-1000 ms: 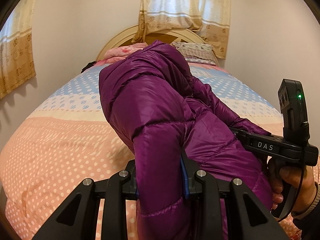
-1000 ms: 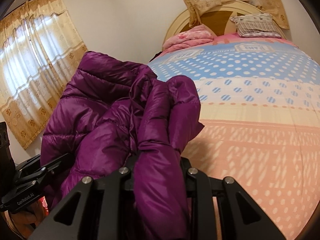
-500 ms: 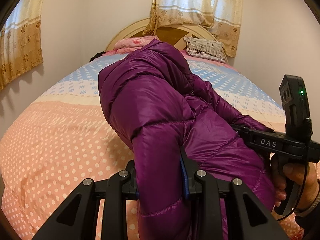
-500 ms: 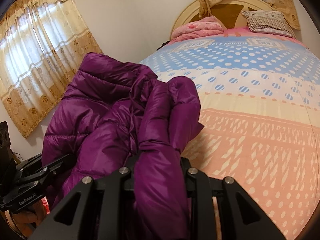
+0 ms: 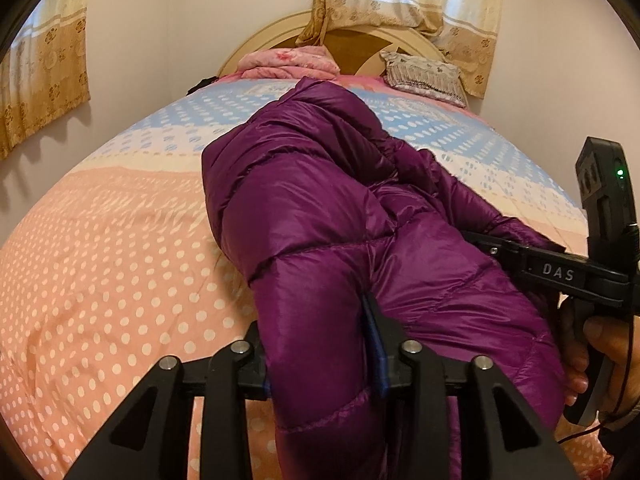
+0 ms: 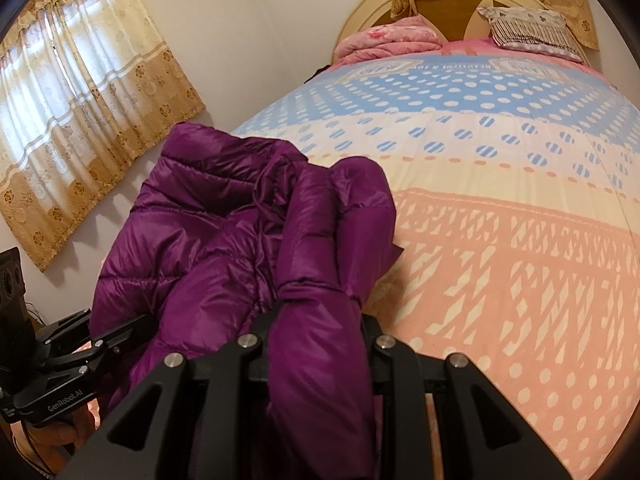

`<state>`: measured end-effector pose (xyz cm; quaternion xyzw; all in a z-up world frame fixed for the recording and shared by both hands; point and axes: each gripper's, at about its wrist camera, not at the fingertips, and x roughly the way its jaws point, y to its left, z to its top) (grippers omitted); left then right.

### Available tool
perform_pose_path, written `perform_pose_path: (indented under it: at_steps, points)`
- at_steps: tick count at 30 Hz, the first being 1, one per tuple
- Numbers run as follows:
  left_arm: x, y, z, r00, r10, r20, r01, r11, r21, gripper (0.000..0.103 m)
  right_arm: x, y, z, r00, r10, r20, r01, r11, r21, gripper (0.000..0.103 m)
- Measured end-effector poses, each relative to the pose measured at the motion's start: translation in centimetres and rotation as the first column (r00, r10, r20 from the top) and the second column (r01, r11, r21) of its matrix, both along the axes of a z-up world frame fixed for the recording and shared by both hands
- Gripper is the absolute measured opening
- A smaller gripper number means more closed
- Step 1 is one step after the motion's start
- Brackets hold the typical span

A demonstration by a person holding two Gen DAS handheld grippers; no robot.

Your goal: Fold large clothes

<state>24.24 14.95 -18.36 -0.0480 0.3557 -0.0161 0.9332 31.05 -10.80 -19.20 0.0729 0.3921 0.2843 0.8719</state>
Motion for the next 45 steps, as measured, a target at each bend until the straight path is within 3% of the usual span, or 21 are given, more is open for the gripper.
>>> perform_pose_path:
  at_steps: [7,9,14,24,26,29,38,45]
  points:
    - [0.0,0.0,-1.3,1.0,0.009,-0.005,-0.009,1.0,0.015,0.059,0.3,0.1,-1.0,1.0,-0.01,-0.023,0.01,1.0,-0.023,0.03]
    - [0.1,0.1,-1.5,1.0,0.021,-0.005,-0.021,1.0,0.022,0.068,0.4,0.1,-1.3,0.999,-0.016,-0.034,0.015,1.0,-0.027,0.032]
    - [0.1,0.6,-2.3,0.999,0.041,0.002,-0.041,0.999,-0.007,0.075,0.4,0.2,-1.8,0.999,-0.026,-0.045,0.024,0.999,-0.032,0.036]
    - [-0.4,1.1,-2.4,0.997,0.074,0.01,-0.073,0.997,-0.037,0.08,0.2,0.4,-1.9,0.999,-0.035,-0.037,0.033,0.996,-0.078,0.047]
    - [-1.0,1.4,-1.9,0.995,0.101,0.02,-0.101,0.995,-0.012,0.08,0.1,0.3,-1.4,0.998,-0.051,-0.033,0.048,0.995,-0.093,0.055]
    - [-2.5,1.2,0.2,0.988,0.142,0.055,-0.144,0.989,0.036,0.08,-1.1,-0.7,0.7,0.996,-0.086,0.008,0.086,0.992,-0.093,0.064]
    - [-9.1,0.4,9.6,0.948,0.19,0.253,-0.204,0.979,0.027,0.08,-10.1,-0.9,9.9,0.962,-0.092,0.259,0.119,0.989,-0.092,0.082]
    - [-12.9,0.3,13.5,0.917,0.193,0.35,-0.213,0.977,0.019,0.08,-14.0,0.4,13.2,0.935,-0.054,0.35,0.089,0.992,-0.085,0.083]
